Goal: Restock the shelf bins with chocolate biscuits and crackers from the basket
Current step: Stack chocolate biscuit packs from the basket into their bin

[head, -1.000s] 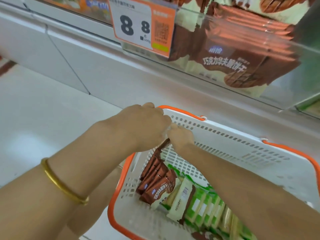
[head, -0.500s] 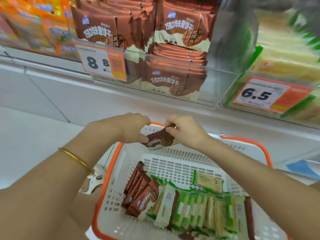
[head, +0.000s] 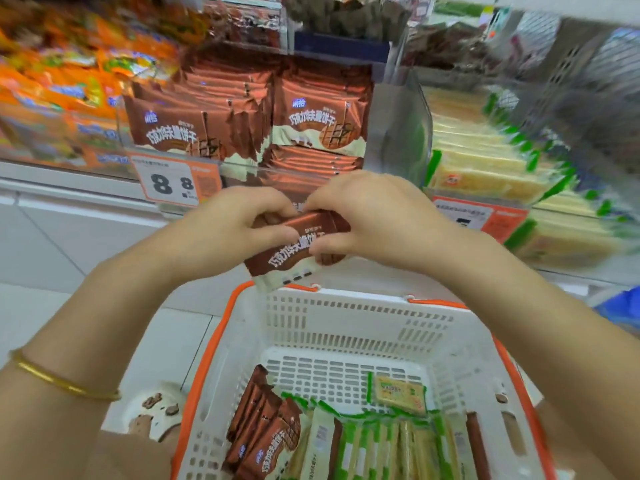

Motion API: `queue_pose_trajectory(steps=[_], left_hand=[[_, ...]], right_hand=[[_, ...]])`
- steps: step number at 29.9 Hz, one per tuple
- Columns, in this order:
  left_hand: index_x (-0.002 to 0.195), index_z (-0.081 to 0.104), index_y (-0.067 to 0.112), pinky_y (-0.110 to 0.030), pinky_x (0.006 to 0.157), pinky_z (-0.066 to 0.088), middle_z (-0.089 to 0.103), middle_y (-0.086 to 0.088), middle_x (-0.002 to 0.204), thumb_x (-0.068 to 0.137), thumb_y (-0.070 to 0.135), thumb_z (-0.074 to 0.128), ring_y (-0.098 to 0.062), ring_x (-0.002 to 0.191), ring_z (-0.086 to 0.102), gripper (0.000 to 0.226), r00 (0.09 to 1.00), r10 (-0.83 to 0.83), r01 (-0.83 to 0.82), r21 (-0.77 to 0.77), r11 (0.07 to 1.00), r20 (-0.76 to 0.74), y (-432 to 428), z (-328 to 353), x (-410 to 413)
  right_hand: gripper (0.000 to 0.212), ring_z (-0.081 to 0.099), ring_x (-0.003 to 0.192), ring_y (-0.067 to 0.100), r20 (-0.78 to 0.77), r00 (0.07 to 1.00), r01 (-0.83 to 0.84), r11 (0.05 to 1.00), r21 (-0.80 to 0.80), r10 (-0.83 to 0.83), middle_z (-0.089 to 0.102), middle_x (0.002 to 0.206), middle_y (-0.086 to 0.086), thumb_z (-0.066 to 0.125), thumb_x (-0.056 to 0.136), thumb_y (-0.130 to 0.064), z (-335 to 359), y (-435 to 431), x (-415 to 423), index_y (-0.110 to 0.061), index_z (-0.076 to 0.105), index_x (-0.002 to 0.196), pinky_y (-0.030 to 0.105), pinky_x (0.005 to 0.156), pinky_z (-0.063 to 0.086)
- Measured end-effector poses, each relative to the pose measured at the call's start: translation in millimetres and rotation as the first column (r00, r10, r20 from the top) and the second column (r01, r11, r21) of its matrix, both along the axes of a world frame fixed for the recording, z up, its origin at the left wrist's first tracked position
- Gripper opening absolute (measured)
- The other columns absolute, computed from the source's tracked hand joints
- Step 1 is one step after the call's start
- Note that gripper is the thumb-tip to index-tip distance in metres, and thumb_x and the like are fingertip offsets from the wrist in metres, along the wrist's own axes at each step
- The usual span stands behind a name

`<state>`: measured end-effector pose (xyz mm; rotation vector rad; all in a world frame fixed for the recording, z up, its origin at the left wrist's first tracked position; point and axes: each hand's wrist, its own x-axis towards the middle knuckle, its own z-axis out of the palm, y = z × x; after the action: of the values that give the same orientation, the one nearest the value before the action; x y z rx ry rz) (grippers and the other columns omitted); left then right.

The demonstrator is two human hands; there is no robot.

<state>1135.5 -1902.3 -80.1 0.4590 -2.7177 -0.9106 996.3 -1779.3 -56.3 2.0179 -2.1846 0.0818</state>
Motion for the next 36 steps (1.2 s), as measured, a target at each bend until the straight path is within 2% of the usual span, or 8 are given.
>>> queue_pose_trajectory(steps=[6, 11, 21, 25, 29, 32, 35, 36], left_hand=[[0.141, 0.037, 0.015, -0.034, 0.098, 0.043, 0.045, 0.002, 0.124, 0.081, 0.017, 0.072, -0.014, 0.118, 0.047, 0.07, 0.863, 0.235, -0.306, -0.092, 0.948, -0.448, -13.0, 3.0, -1.2], [0.13, 0.053, 0.007, -0.042, 0.108, 0.034, 0.048, -0.013, 0.137, 0.083, 0.019, 0.066, -0.03, 0.129, 0.042, 0.05, 0.969, 0.061, -0.179, -0.513, 0.839, -0.239, -16.3, -16.6, -10.8], [0.13, 0.053, 0.008, -0.043, 0.104, 0.039, 0.049, -0.01, 0.137, 0.083, 0.017, 0.055, -0.028, 0.128, 0.044, 0.048, 0.963, -0.002, -0.156, -0.564, 0.811, -0.27, -1.0, -28.3, 0.7], [0.137, 0.043, 0.023, -0.032, 0.103, 0.035, 0.043, 0.004, 0.139, 0.096, 0.031, 0.049, -0.017, 0.128, 0.035, 0.042, 0.879, 0.055, 0.162, -0.405, 0.9, 0.474, 20.3, -60.4, 46.5], [0.136, 0.039, 0.023, -0.038, 0.1, 0.041, 0.045, 0.001, 0.134, 0.098, 0.037, 0.042, -0.02, 0.123, 0.043, 0.04, 0.495, -0.002, 0.309, -0.174, 0.935, 0.869, 18.0, -99.5, 43.1], [0.131, 0.044, 0.02, -0.035, 0.092, 0.045, 0.051, 0.0, 0.127, 0.097, 0.038, 0.047, -0.019, 0.112, 0.05, 0.039, 0.633, -0.018, 0.277, -0.205, 0.939, 0.774, 20.1, -81.0, 17.0], [0.112, 0.054, 0.02, -0.026, 0.07, 0.047, 0.061, 0.003, 0.104, 0.091, 0.036, 0.059, -0.013, 0.086, 0.057, 0.026, 0.806, -0.038, 0.09, -0.058, 0.994, 0.59, 12.6, -58.1, 5.0], [0.104, 0.056, 0.02, -0.023, 0.065, 0.047, 0.062, 0.005, 0.096, 0.089, 0.034, 0.063, -0.009, 0.079, 0.059, 0.021, 0.87, -0.03, 0.059, -0.043, 0.997, 0.492, 12.0, -49.6, 2.9]], right_hand=[[0.02, 0.049, 0.084, 0.013, 0.263, 0.959, 0.14, 0.982, -0.13, -0.102, 0.055, 0.089, -0.004, 0.067, 0.084, -0.034, 56.5, -19.6, -26.8, -0.018, 0.063, 0.095, 0.028, 0.071, 0.038], [0.021, 0.059, 0.1, 0.021, 0.338, 0.88, 0.427, 0.868, -0.255, -0.334, 0.061, 0.102, -0.002, 0.069, 0.084, -0.034, 38.8, -80.7, -77.1, -0.021, 0.065, 0.1, 0.038, 0.085, 0.049], [0.056, 0.046, 0.112, 0.026, 0.047, 0.885, 0.432, 0.778, -0.456, -0.464, 0.05, 0.12, 0.005, 0.075, 0.075, -0.044, 9.9, -90.1, -74.2, -0.016, 0.048, 0.116, 0.039, 0.088, 0.039], [0.015, 0.051, 0.079, 0.012, 0.462, 0.881, 0.276, 0.904, -0.326, -0.102, 0.054, 0.089, -0.004, 0.063, 0.084, -0.016, -103.5, -17.2, 6.1, -0.019, 0.053, 0.093, 0.028, 0.066, 0.041], [0.034, 0.055, 0.103, 0.024, 0.253, 0.924, 0.201, 0.929, 0.312, -0.285, 0.054, 0.113, 0.006, 0.061, 0.088, -0.013, -290.1, 4.6, 16.8, -0.015, 0.044, 0.118, 0.035, 0.075, 0.047], [0.023, 0.061, 0.098, 0.02, 0.573, 0.765, 0.003, 0.891, 0.454, -0.294, 0.062, 0.104, 0.003, 0.067, 0.088, -0.021, -254.6, 11.1, 7.0, -0.017, 0.055, 0.107, 0.03, 0.073, 0.05], [0.017, 0.061, 0.071, 0.011, 0.902, 0.334, 0.136, 0.961, 0.242, -0.274, 0.064, 0.083, -0.001, 0.071, 0.084, -0.019, -137.0, 22.0, -23.0, -0.016, 0.06, 0.097, 0.022, 0.063, 0.051], [0.019, 0.059, 0.069, 0.01, 0.897, 0.37, 0.133, 0.969, 0.207, -0.242, 0.063, 0.082, -0.002, 0.072, 0.083, -0.015, -101.5, 31.7, -24.6, -0.015, 0.06, 0.098, 0.023, 0.063, 0.051]])
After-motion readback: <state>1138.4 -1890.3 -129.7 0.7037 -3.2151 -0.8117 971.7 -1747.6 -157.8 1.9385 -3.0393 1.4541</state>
